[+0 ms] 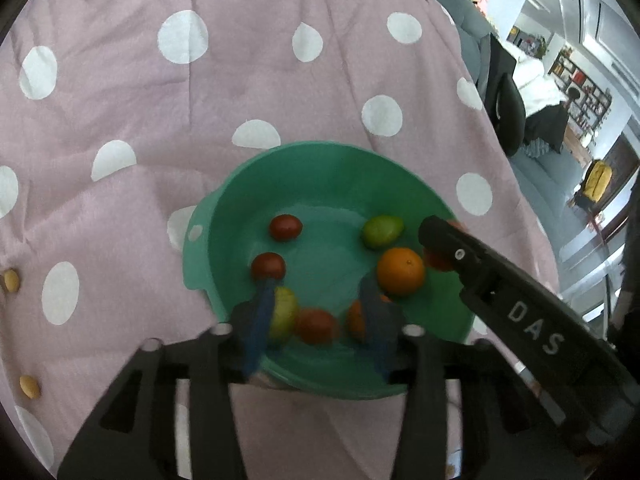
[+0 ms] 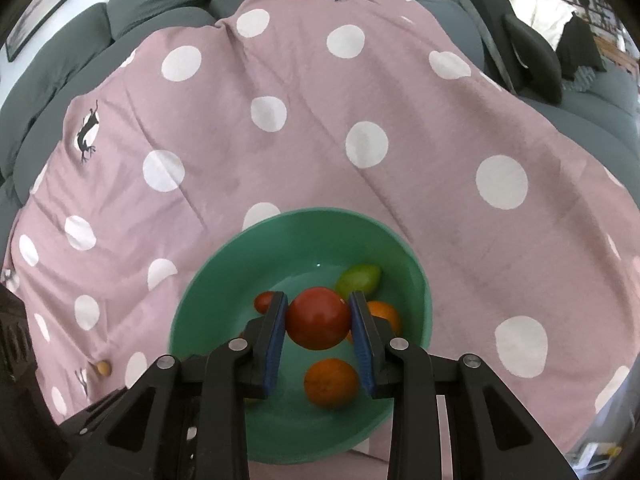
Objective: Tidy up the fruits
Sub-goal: 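Open both tools to drop the tomatoes into the green bowl, then grasp a small yellow fruit with the right tool while the left tool grasps the other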
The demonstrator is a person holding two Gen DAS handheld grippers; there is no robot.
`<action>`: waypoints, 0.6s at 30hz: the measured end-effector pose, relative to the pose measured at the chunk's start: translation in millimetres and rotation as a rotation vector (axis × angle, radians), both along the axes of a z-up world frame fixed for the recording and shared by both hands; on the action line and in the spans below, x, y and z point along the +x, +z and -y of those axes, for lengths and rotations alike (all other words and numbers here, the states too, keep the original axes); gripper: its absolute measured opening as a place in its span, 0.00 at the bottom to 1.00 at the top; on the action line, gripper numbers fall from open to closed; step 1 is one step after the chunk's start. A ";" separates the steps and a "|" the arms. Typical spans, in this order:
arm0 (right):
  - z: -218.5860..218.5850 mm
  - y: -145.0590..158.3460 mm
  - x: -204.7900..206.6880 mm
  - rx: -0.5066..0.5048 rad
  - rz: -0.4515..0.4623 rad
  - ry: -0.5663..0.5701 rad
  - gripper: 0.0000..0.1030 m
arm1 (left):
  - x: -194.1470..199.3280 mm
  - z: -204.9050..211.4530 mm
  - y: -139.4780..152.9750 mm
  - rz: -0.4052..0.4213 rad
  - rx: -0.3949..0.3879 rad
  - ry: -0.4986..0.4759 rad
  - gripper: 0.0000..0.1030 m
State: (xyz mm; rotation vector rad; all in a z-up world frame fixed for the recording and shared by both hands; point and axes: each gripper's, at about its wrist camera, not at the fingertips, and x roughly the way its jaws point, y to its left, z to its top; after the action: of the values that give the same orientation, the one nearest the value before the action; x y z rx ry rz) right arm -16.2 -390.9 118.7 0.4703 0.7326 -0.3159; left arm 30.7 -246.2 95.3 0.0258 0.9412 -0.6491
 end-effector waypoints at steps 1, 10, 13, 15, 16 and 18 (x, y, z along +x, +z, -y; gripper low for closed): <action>-1.6 0.5 0.6 -0.003 -0.001 0.006 0.33 | -0.5 -3.5 2.4 0.003 -0.006 0.008 0.54; -30.8 12.0 5.1 -0.055 0.033 0.082 0.53 | -1.1 -69.9 22.4 0.062 0.048 0.140 0.60; -49.4 15.4 11.2 -0.082 0.038 0.142 0.53 | -0.1 -105.8 30.0 0.073 0.066 0.201 0.64; -61.4 17.0 14.6 -0.101 0.041 0.176 0.53 | -0.1 -134.6 35.7 0.080 0.065 0.254 0.65; -68.2 18.1 16.4 -0.110 0.042 0.197 0.53 | 0.3 -150.0 37.8 0.082 0.064 0.283 0.66; -84.3 20.0 20.0 -0.125 0.046 0.244 0.53 | 0.7 -178.8 40.9 0.090 0.052 0.343 0.69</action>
State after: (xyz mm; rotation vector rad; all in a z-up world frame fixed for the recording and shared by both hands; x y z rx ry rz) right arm 3.8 -306.5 138.7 0.2650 0.7128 -0.1213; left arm 31.4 -67.4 136.3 -0.0590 0.8501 -0.3034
